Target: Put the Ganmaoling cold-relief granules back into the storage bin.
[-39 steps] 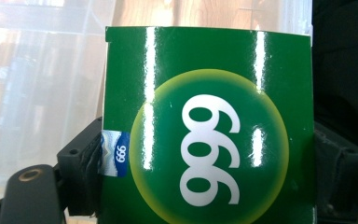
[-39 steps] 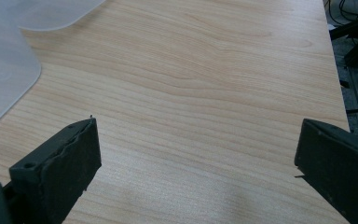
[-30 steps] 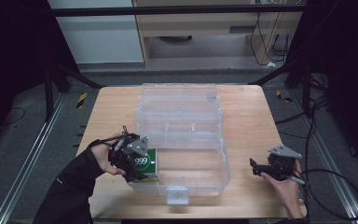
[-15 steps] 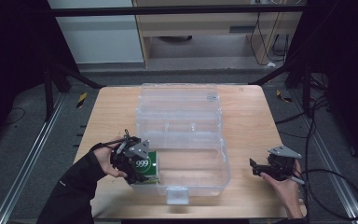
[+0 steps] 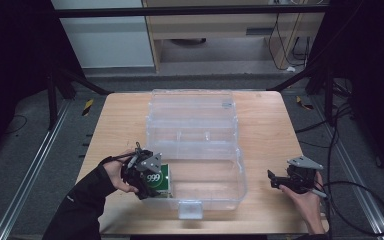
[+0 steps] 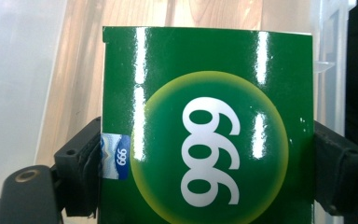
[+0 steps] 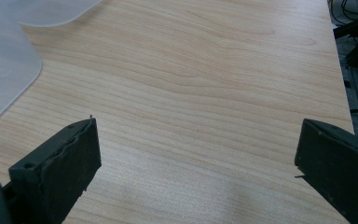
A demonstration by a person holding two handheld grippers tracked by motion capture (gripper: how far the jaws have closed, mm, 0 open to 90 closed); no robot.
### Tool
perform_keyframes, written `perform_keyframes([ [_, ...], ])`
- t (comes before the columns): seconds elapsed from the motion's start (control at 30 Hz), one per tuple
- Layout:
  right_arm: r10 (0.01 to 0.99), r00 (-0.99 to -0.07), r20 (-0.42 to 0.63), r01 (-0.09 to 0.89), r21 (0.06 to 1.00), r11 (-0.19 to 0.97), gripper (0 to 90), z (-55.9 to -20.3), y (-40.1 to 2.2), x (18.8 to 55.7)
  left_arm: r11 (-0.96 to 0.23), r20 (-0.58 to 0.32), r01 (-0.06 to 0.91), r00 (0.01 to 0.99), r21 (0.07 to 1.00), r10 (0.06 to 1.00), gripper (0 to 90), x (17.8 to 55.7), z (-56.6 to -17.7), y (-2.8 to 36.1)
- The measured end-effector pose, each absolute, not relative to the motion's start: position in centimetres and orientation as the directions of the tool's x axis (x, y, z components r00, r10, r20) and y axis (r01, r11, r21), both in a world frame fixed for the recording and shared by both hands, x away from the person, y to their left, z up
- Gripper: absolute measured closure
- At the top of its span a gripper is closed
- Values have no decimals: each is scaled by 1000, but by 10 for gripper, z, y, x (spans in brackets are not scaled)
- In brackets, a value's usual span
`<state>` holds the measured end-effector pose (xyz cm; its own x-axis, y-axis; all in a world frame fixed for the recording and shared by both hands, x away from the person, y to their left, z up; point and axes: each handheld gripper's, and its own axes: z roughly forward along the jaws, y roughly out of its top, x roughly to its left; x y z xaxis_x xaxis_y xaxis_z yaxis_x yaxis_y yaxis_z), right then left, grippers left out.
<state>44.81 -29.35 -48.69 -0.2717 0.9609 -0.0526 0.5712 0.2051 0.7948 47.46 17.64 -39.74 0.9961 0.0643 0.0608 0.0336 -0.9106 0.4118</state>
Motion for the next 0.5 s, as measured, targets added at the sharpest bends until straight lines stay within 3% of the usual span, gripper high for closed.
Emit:
perform_keyframes([
  [0.37, 961, -273, -54, 570, 796, 207, 5, -487, -294, 448, -916, 65, 42, 995, 399, 74, 125, 475, -403, 177],
  [0.5, 961, -272, -52, 572, 794, 204, 5, -487, -293, 448, -888, 68, 56, 993, 457, 97, 114, 476, -394, 182],
])
